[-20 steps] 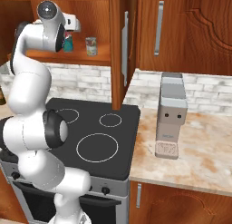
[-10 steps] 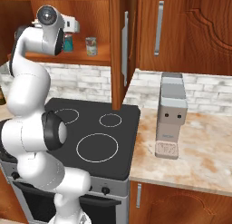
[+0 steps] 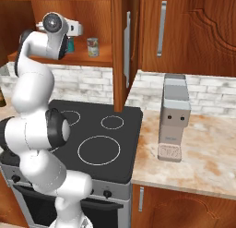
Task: Stack two cans on top of the other two cans in the cabinet.
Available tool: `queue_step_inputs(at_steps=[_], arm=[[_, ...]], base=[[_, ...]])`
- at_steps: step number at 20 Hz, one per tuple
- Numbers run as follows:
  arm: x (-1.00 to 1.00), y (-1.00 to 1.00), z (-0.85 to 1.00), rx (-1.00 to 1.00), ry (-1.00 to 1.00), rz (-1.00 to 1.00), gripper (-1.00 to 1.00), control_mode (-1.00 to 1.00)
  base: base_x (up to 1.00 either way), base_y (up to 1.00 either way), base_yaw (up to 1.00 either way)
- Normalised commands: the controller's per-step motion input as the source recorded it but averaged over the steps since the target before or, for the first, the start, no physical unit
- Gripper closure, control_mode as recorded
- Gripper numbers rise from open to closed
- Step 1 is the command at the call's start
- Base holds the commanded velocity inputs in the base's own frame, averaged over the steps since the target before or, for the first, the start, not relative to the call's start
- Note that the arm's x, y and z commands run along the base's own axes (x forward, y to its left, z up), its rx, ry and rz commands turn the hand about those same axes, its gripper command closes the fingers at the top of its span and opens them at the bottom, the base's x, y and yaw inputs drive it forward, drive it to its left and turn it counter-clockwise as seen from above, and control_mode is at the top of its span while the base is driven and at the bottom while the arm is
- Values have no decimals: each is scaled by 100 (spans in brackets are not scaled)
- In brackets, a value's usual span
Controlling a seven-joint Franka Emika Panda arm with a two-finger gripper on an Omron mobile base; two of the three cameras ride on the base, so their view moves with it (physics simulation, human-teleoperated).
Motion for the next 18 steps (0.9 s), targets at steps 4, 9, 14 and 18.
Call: queue_step_inputs(at_steps=[4,9,14,18], arm=[[34,0,0,0,0,0,100,-100],[32,4,3,0,2,0,100,-100],[27,9,0,0,0,0,100,-100],[29,10,0,0,0,0,100,-100]], base=[[0,0,0],[0,0,0],[0,0,0],[0,0,0]])
